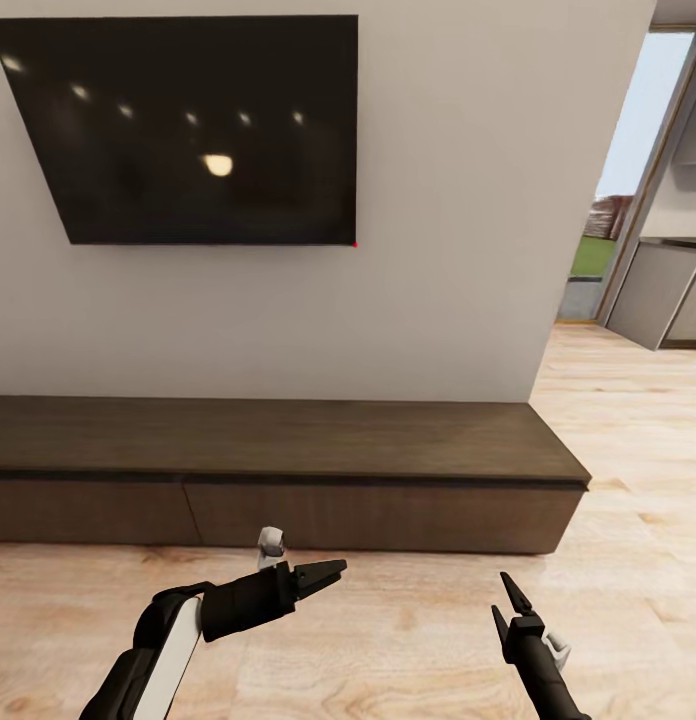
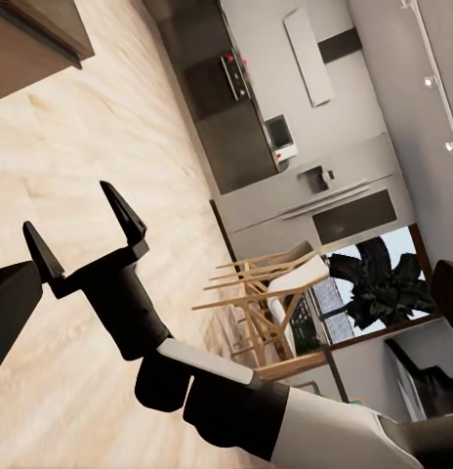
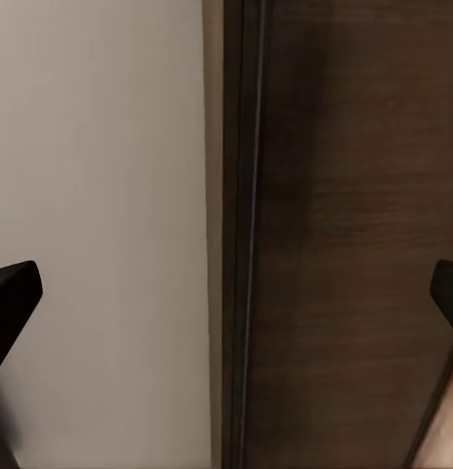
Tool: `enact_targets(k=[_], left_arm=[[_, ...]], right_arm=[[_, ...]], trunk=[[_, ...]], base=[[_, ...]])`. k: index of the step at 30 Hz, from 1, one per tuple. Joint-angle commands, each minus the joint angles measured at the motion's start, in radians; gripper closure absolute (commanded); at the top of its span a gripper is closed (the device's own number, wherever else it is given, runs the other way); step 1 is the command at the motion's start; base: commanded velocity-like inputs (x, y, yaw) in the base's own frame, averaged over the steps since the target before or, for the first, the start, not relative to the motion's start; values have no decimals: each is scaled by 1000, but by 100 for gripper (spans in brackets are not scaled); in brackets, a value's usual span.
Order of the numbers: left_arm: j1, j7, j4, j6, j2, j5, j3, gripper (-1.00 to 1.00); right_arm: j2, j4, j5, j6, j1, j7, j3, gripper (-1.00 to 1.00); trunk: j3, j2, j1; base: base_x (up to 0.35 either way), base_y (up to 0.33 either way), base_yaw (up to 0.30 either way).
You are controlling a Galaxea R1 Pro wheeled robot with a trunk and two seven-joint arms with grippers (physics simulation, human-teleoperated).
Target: Place each of the two pumpkins and all three candles from the living room inside a cabinet in the living room (use any cabinet), then make sure every cabinet is closed, and position the cauldron so it is next to a table in the living room.
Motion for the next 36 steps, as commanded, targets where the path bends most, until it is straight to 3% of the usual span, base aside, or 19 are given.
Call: enact_targets(k=[1,36], left_arm=[[-1,-2,0,4,0,0,0,-100],[0,-2,0,4,-1,0,-1,-100]], right_arm=[[0,1,-10,10,-1,3,-1,-100],[0,1,-11,10,-1,3,-1,-100]], trunk=[[-1,0,0],[-1,0,0]], base=[[93,0,0],[26,0,0]])
